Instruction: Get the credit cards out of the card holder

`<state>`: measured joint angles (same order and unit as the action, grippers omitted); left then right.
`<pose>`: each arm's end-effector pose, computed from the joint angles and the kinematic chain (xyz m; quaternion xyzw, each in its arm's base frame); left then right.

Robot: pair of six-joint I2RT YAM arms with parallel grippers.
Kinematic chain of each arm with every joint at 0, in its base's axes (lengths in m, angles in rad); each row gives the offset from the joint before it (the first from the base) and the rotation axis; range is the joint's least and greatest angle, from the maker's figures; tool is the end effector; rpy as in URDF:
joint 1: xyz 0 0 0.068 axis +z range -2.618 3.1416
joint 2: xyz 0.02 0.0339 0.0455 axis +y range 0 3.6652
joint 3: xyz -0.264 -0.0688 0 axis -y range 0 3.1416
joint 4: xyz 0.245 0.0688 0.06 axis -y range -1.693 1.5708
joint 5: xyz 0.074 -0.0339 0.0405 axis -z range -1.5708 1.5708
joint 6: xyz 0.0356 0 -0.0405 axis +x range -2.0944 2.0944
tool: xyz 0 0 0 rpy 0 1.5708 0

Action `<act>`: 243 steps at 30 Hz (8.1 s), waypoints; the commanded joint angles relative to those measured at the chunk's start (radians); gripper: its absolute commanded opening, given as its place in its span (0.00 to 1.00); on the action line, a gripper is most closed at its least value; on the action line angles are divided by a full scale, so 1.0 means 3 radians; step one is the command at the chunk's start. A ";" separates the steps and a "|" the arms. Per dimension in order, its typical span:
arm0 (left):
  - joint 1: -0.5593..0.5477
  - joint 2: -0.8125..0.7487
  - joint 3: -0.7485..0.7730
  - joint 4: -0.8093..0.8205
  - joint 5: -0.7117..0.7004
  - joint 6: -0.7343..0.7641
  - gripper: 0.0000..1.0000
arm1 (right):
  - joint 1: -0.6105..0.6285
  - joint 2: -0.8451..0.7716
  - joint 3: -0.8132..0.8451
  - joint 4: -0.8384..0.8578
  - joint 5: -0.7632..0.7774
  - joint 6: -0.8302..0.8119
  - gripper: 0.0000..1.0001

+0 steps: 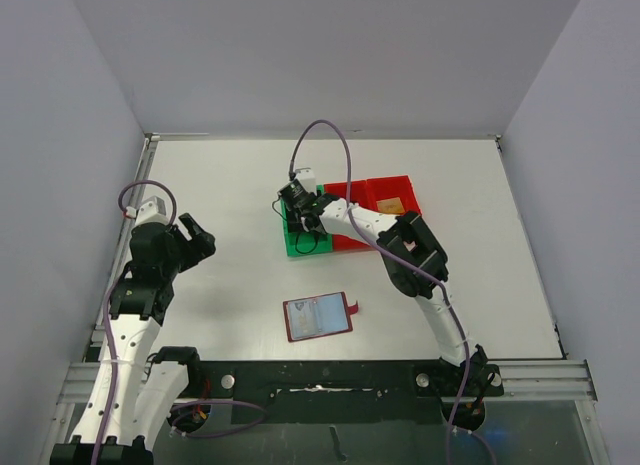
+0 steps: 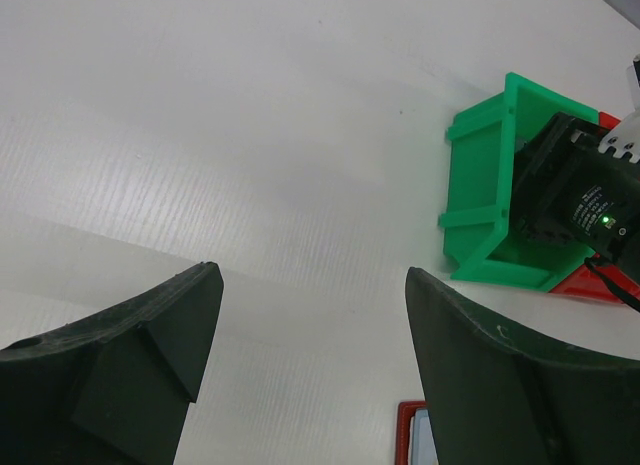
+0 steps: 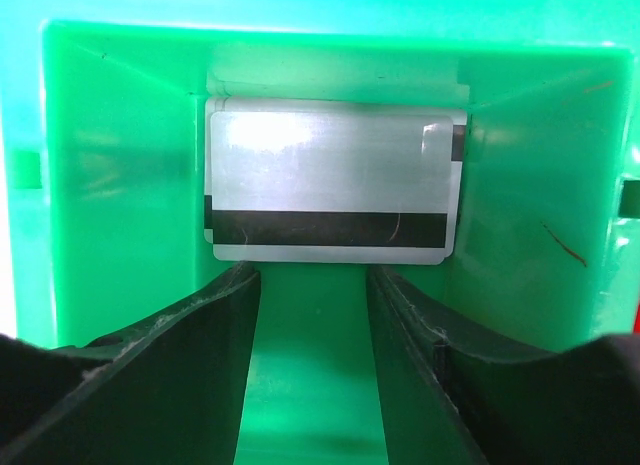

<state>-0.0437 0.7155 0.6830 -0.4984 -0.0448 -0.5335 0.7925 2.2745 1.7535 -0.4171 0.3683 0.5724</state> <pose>0.1620 -0.0055 0.2832 -0.2212 0.8390 -0.1227 0.4817 0.3578 0.3446 0.1584 -0.0460 0.9349 0.0578 0.3471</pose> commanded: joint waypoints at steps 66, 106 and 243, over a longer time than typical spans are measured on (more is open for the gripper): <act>0.0028 0.0233 0.0041 0.0074 0.0050 0.0027 0.73 | 0.0836 -0.2546 -0.2655 0.0356 -0.0629 0.1061 0.50; -0.2353 0.1091 -0.0496 0.1128 0.0543 -0.1006 0.48 | 0.0350 -0.2330 -0.4114 0.2480 -0.1889 0.1837 0.09; -0.2757 0.2383 -0.0258 0.1222 0.0683 -0.0835 0.11 | -0.0054 -0.2720 -0.4883 0.3570 -0.2374 0.2268 0.12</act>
<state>-0.8616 1.4277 0.6010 -0.1307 0.1616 -0.8150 0.7673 1.4311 0.2600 0.6151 -0.3275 1.2663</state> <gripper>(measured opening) 0.109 0.100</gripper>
